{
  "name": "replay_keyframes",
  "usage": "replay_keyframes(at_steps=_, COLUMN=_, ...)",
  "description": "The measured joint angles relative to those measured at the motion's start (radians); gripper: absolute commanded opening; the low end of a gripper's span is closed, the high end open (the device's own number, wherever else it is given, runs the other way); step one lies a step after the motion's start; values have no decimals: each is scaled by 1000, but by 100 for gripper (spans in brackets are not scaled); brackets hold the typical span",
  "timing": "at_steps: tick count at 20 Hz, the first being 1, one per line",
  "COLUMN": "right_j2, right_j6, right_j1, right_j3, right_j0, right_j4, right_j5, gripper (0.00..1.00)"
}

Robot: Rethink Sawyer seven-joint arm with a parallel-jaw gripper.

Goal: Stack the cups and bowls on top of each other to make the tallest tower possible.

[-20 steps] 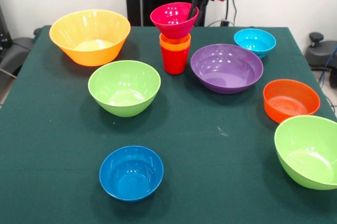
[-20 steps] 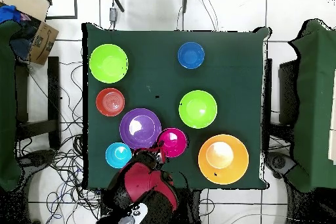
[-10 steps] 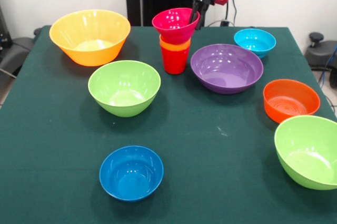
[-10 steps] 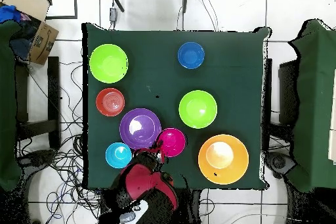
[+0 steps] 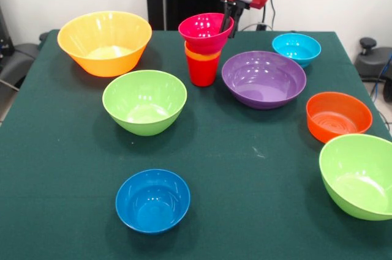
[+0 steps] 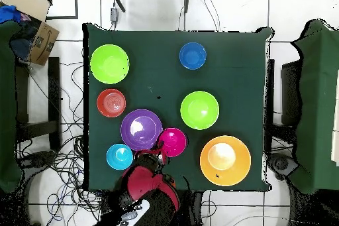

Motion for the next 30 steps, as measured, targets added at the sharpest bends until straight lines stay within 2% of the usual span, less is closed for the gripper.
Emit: replay_keyframes(at_steps=30, right_j2=-7, right_j6=0, right_j1=8, right_j3=29, right_j0=-21, right_j4=0, right_j5=0, gripper=0)
